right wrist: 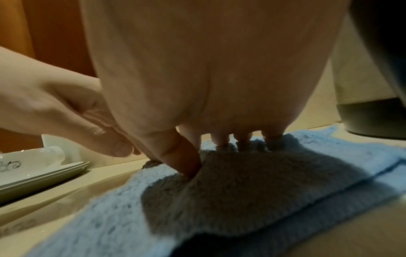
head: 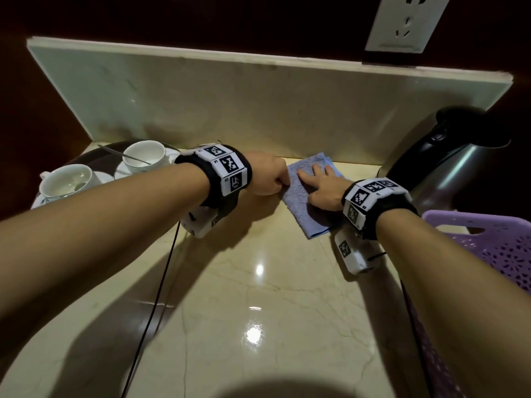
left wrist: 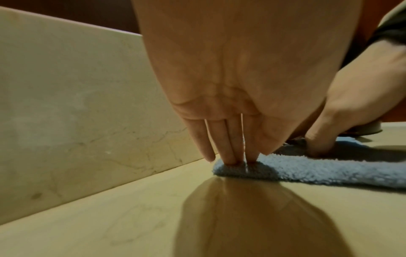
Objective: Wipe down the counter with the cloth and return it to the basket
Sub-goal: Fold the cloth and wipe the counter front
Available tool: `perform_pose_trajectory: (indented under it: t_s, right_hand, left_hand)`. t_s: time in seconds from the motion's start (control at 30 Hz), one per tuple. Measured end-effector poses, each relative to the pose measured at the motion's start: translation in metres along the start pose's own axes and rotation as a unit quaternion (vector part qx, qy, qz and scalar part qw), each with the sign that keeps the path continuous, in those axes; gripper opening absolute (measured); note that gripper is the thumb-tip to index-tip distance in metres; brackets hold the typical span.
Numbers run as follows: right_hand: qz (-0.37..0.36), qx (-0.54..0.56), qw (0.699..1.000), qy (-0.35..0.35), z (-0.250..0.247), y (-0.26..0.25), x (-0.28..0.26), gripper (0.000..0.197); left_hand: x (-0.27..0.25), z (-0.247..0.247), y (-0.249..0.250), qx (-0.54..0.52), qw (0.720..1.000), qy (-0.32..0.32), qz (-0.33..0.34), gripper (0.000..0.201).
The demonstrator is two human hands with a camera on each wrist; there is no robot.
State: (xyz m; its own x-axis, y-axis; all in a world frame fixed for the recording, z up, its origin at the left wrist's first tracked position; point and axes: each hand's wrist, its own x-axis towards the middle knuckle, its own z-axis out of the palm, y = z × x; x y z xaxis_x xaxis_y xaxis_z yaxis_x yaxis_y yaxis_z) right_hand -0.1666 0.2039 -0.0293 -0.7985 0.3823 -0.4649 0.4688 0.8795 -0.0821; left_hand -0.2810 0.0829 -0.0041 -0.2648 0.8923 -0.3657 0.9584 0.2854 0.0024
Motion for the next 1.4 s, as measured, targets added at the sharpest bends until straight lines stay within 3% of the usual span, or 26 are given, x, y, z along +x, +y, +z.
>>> perform_pose_trajectory:
  t_s: [0.07,0.17,0.23,0.33,0.47,0.67,0.87,0.97,1.07,1.17,1.3,1.4]
  right_hand:
    - [-0.001,-0.017,1.000,0.002,-0.003,0.001,0.000,0.070]
    - [0.013,-0.055,0.998,0.031,-0.008,0.002,-0.008,0.037]
    - [0.012,-0.077,0.996,0.034,-0.009,-0.003,-0.015,0.030]
    - [0.014,-0.104,0.994,-0.002,-0.005,-0.004,-0.014,0.046]
    - [-0.011,-0.112,0.993,-0.025,-0.010,-0.004,-0.017,0.055]
    - [-0.063,-0.074,0.995,-0.005,-0.011,-0.008,-0.016,0.062]
    - [-0.063,0.025,0.998,0.015,-0.013,-0.001,-0.017,0.071]
    - [-0.053,0.022,0.997,0.061,-0.014,0.001,-0.021,0.055]
    - [-0.043,-0.041,0.997,0.046,-0.007,-0.007,-0.025,0.043]
    - [-0.045,-0.074,0.996,0.022,0.002,-0.018,-0.021,0.050]
    - [-0.064,-0.104,0.992,0.014,0.004,-0.019,-0.014,0.062]
    - [-0.073,-0.102,0.992,0.014,0.006,-0.016,-0.012,0.067]
  left_hand:
    - [-0.002,0.000,-0.001,-0.001,1.000,-0.001,-0.001,0.030]
    - [0.003,-0.004,0.000,0.022,1.000,0.011,0.002,0.028]
    - [0.010,-0.006,0.003,0.062,0.997,0.041,-0.004,0.027]
    - [0.020,-0.003,0.009,0.100,0.991,0.088,-0.009,0.025]
    - [0.022,0.016,0.002,0.068,0.988,0.127,0.047,0.036]
    - [0.006,0.021,-0.013,0.049,0.987,0.111,0.103,0.054]
    - [-0.002,0.029,-0.001,0.063,0.995,0.073,0.002,0.063]
    - [-0.006,0.027,0.001,0.094,0.994,0.058,-0.003,0.047]
    - [-0.013,0.023,-0.001,0.120,0.992,0.049,-0.005,0.041]
    - [-0.019,0.015,-0.004,0.114,0.992,0.045,0.011,0.033]
    - [-0.009,0.009,-0.002,0.125,0.986,0.107,-0.016,0.034]
    - [0.000,0.020,0.001,0.091,0.994,0.060,-0.004,0.047]
